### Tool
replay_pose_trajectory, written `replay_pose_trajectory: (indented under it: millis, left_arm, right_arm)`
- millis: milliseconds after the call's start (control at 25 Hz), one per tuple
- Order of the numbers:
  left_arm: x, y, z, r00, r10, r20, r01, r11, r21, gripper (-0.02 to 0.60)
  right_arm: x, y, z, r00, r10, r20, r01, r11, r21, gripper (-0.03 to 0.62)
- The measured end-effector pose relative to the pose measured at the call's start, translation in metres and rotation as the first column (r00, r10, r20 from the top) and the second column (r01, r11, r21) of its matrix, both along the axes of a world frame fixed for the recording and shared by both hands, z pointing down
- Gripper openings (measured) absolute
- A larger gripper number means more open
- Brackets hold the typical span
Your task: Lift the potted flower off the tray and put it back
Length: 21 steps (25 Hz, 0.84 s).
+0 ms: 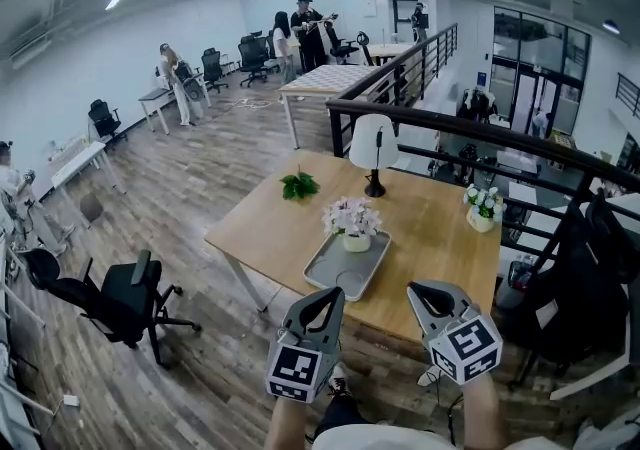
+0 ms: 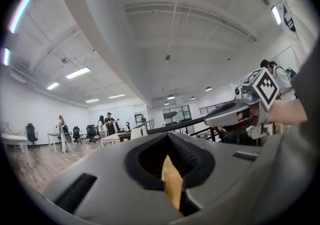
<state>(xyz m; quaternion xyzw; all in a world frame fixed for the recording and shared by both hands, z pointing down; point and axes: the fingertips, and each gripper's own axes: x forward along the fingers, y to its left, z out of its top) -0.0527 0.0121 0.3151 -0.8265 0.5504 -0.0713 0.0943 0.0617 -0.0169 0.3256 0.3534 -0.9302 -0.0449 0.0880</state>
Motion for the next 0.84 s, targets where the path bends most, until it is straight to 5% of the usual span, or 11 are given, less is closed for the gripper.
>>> replay_pose_trajectory:
  millis: [840]
  left_arm:
    - [0.015,-0.009,0.016,0.999,0.031,0.041,-0.028,0.998,-0.065,0.012]
  right_arm:
    - [0.008,-0.007,0.011,1.0,-0.002,-0.031,0.001,1.0,-0.024,0.014]
